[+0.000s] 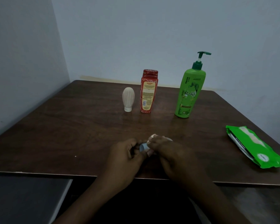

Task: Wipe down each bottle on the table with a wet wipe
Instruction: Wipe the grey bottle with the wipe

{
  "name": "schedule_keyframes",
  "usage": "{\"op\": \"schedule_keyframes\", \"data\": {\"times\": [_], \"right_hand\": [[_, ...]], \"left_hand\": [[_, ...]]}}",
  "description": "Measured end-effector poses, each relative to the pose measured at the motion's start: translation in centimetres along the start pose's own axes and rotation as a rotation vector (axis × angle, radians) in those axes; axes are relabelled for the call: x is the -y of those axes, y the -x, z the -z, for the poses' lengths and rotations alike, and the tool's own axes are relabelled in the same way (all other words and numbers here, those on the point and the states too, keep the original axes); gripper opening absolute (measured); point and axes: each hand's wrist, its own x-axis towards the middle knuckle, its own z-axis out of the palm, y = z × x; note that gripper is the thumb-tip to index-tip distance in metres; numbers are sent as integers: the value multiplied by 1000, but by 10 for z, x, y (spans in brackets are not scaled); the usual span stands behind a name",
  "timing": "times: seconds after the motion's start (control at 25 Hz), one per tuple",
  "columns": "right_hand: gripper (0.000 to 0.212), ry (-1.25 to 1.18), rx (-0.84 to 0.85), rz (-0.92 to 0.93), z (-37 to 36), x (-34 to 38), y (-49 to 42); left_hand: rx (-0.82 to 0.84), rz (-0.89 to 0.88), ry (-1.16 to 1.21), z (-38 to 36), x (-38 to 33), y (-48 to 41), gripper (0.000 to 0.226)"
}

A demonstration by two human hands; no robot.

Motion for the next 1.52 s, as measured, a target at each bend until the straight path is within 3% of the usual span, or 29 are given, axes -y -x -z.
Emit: {"op": "schedule_keyframes", "data": {"times": [0.16, 0.36, 0.52, 0.68, 0.84, 0.92, 1.04, 1.24, 1.4, 1.52], "right_hand": [[35, 51, -75, -268, 12, -36, 0], [36, 66, 18, -61, 3, 2, 5], [36, 120, -25, -249, 18, -29, 1], [35, 21, 31, -66, 6, 9, 5], [32, 77, -21, -260, 18, -30, -2], [31, 97, -33, -254, 11, -19, 1], [35, 59, 20, -73, -1, 8, 8], [33, 80, -50, -249, 16, -29, 1], [34, 22, 32, 4, 5, 6, 6], [38, 49, 1, -166, 18, -25, -3]], "left_hand": [[3, -26, -2, 1, -1, 3, 15], [13, -4, -4, 2, 0, 2, 12], [-4, 5, -11, 1, -5, 4, 11], [34, 3, 44, 2, -6, 3, 7], [0, -6, 59, 3, -4, 3, 19], [9, -14, 97, 3, -5, 4, 29], [12, -30, 89, 6, 0, 1, 40], [-10, -76, -29, 5, -1, 0, 42], [-79, -48, -43, 2, -2, 0, 32], [-66, -33, -52, 0, -1, 2, 28]]}}
